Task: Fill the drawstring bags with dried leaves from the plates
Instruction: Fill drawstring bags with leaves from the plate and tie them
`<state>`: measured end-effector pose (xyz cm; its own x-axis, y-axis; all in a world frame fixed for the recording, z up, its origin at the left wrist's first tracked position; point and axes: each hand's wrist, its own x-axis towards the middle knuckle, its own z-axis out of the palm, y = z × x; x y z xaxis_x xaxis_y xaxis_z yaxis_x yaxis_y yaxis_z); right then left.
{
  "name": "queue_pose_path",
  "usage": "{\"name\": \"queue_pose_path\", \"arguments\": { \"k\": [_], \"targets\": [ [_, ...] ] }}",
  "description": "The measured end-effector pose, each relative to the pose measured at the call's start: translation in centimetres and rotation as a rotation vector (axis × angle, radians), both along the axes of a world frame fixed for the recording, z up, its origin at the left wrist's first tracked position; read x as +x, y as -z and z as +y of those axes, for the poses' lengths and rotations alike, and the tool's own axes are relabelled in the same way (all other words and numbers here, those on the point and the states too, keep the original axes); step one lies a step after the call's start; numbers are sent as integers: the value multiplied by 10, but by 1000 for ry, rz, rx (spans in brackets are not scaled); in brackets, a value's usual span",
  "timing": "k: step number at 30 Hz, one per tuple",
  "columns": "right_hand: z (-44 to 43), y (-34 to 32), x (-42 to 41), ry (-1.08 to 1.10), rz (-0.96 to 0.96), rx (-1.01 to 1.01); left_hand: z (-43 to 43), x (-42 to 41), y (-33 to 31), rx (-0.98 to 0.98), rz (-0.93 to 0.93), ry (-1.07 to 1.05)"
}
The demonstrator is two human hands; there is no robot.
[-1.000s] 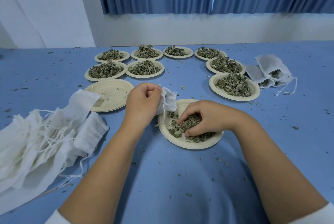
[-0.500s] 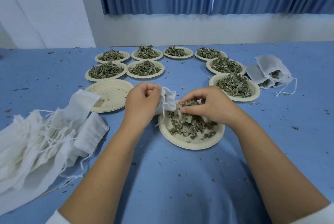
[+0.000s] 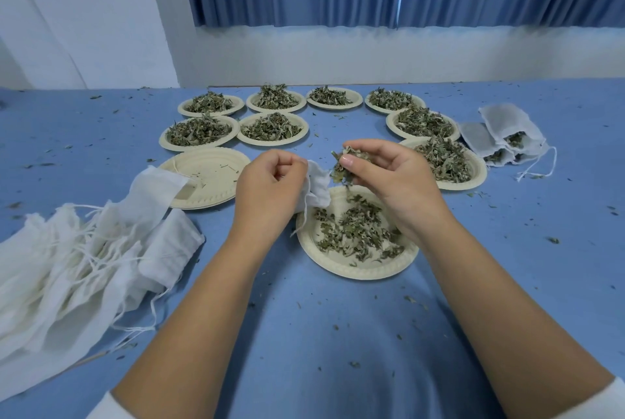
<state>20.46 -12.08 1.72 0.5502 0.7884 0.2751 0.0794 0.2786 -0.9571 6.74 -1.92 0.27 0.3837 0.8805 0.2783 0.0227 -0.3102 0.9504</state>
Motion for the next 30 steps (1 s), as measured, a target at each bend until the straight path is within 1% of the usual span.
{"name": "queue_pose_path", "arguments": {
  "k": [8, 10, 13, 15, 19, 25, 30],
  "targets": [
    [9, 8, -15, -138, 371, 99, 2, -1, 0, 40, 12, -9],
    [9, 8, -15, -149, 414, 134, 2, 0, 0, 27, 8, 4],
    [9, 8, -14, -151, 397, 144, 1, 1, 0, -1, 1, 23],
    [10, 10, -15, -142, 341, 127, 1, 2, 0, -31, -9, 37],
    [12, 15, -18, -59, 133, 51, 4, 2, 1, -98, -41, 55],
    [13, 19, -21, 131, -303, -63, 3, 3, 0, -90, -24, 23],
    [12, 22, -24, 162, -491, -167, 0, 2, -2, -78, -6, 48]
  ]
}}
